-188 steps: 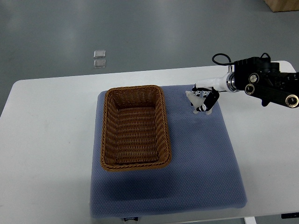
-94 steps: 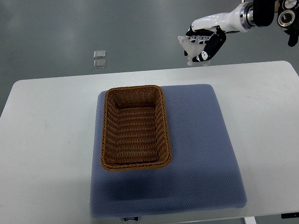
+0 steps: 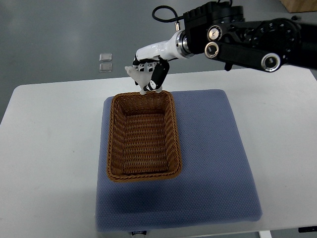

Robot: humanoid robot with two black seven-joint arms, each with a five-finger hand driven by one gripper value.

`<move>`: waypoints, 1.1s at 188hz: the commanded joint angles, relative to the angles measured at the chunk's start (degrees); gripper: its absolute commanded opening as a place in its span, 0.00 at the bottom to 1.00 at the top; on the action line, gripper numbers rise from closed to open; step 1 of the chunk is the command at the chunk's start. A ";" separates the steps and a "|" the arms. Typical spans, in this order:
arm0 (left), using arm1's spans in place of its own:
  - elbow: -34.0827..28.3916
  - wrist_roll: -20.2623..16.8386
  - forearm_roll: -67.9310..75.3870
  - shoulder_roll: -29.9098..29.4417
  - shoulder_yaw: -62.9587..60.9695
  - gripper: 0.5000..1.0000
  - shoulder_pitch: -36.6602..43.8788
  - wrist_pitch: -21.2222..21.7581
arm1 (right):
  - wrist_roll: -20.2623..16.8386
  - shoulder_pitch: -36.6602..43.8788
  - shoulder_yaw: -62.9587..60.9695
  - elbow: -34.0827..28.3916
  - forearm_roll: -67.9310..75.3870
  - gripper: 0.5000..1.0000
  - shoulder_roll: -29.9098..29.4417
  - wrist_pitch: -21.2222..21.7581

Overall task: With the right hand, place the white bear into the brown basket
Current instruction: 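Lift the bear with the right hand and carry it over the basket, then lower the held bear into the brown wicker basket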

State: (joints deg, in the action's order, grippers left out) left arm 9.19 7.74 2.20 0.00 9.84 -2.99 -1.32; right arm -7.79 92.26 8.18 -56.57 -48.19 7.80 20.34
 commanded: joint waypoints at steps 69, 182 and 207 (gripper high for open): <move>-0.23 0.00 0.00 0.00 0.00 1.00 0.00 0.00 | 0.14 -12.28 0.08 9.72 -2.00 0.00 -7.80 -6.01; -0.14 0.08 0.09 0.00 0.00 1.00 0.00 0.00 | 2.60 -18.43 -0.01 9.72 -2.79 0.36 -7.80 -8.74; -0.14 0.08 0.09 0.00 0.00 1.00 0.00 0.00 | 2.69 -18.96 -0.01 9.72 -2.70 0.58 -7.80 -8.74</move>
State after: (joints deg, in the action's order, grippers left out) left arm 9.05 7.82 2.31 0.00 9.86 -2.99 -1.32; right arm -5.16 73.74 8.10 -46.84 -50.97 0.00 11.62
